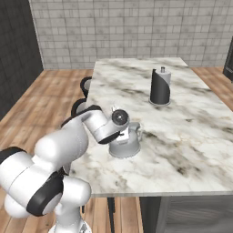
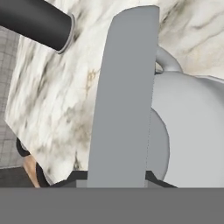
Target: The kettle is done boiling. Turn off the stove, then wait for 300 timesteps before moving the kettle to the dining table.
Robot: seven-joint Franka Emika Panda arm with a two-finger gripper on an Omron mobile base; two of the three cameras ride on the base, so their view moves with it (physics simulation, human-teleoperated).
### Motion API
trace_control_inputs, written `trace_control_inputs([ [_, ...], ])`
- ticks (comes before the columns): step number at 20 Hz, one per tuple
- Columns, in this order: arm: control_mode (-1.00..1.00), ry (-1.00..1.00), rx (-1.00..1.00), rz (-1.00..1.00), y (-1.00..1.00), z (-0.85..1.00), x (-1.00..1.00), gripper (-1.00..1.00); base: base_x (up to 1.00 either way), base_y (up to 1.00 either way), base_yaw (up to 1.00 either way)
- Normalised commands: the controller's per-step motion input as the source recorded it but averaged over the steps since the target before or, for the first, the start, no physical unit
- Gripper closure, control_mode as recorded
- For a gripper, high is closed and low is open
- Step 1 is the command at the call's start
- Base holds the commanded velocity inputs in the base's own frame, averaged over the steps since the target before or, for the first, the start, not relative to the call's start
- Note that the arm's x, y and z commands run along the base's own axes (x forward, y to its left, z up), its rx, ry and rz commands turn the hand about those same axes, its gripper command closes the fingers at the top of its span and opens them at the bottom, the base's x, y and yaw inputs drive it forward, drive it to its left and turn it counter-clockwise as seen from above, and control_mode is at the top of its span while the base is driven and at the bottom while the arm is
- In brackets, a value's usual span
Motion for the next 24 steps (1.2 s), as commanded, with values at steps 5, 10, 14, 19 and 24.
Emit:
trace_control_inputs([
  [5, -1.0, 0.0, 0.0, 0.05, 0.0, -0.18, 0.24, 1.0, 0.0, 0.0, 0.0],
  [10, -1.0, 0.0, 0.0, 0.04, 0.02, -0.18, 0.13, 1.0, 0.0, 0.0, 0.0],
  [14, -1.0, 0.05, 0.0, 0.01, 0.1, -0.14, 0.03, 1.0, 0.0, 0.0, 0.0],
  [19, -1.0, 0.02, 0.0, 0.0, 0.0, -0.12, 0.0, -1.0, 0.0, 0.0, 0.0],
  [24, -1.0, 0.0, 0.01, 0.0, 0.0, 0.0, -0.02, -1.0, 0.0, 0.0, 0.0],
])
